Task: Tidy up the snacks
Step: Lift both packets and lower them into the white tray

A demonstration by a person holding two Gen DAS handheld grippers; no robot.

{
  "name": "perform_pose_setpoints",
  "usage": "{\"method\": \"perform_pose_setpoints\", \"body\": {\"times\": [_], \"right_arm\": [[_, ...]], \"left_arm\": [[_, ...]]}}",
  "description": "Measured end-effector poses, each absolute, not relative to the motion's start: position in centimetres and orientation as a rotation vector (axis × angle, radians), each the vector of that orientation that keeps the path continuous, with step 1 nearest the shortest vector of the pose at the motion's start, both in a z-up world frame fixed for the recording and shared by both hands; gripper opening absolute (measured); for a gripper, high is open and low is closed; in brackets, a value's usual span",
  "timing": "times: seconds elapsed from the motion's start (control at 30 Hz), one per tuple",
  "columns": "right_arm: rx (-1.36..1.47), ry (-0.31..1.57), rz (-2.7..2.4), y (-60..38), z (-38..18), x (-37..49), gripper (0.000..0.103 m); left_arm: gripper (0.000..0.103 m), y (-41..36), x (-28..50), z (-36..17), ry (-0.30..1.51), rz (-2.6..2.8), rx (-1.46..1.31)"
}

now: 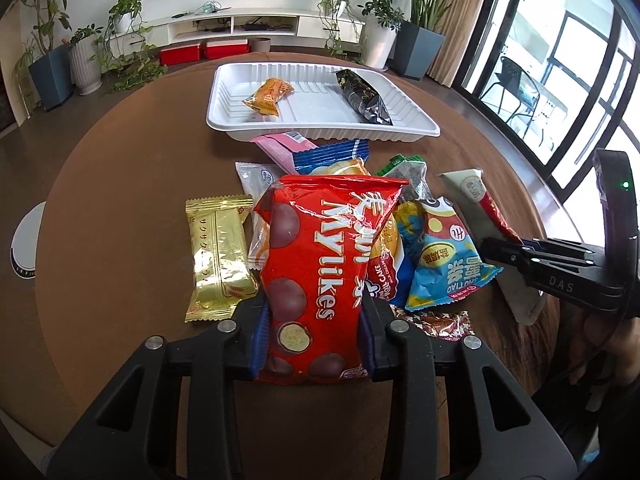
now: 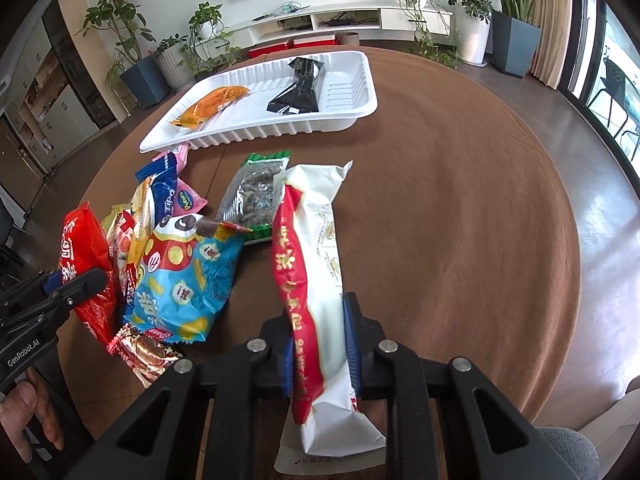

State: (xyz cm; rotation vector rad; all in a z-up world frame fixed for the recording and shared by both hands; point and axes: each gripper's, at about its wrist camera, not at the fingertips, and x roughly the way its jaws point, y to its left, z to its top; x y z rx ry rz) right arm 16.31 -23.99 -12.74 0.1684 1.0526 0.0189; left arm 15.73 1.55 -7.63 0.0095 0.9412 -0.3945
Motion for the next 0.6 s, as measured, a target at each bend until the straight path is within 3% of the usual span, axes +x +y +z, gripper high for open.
{"method": "perform_pose_setpoints", "body": {"times": [0.6], "right_arm": [[0.242,0.981,0.068,-25.0,-8.8,15.5,0.022]], "left_arm": [[0.032,3.8,16.1,-3.9,0.882,-0.383,-0.074]]}}
